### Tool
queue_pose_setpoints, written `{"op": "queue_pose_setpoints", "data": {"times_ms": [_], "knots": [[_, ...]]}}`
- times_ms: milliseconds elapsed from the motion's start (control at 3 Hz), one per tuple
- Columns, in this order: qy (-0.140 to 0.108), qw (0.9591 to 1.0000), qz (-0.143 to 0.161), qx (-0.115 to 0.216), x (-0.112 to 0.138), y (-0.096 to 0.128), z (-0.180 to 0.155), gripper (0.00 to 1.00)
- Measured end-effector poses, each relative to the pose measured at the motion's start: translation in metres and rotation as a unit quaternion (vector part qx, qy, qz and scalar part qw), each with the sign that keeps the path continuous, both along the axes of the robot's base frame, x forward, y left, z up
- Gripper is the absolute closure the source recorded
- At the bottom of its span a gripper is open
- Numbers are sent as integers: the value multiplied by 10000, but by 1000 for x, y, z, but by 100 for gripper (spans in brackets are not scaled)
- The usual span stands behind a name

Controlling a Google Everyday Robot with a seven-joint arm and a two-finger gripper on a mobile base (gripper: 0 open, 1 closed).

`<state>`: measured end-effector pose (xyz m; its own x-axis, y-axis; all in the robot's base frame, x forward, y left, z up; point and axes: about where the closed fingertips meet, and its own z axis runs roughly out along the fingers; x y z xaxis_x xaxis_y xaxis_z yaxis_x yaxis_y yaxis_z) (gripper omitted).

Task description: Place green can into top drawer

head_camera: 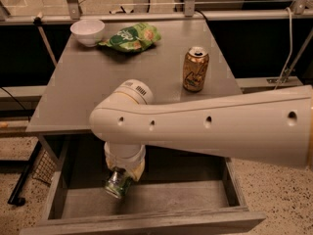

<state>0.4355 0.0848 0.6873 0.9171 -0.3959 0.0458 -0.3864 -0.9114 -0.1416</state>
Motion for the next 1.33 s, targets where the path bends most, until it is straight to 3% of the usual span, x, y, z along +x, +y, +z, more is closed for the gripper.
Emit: {"op": "queue_pose_setpoints", "data": {"times_ms": [1000, 1333], "knots": [[82, 9999, 39, 53, 7, -5, -39, 98], [71, 10000, 41, 49, 7, -5, -38, 80]]}}
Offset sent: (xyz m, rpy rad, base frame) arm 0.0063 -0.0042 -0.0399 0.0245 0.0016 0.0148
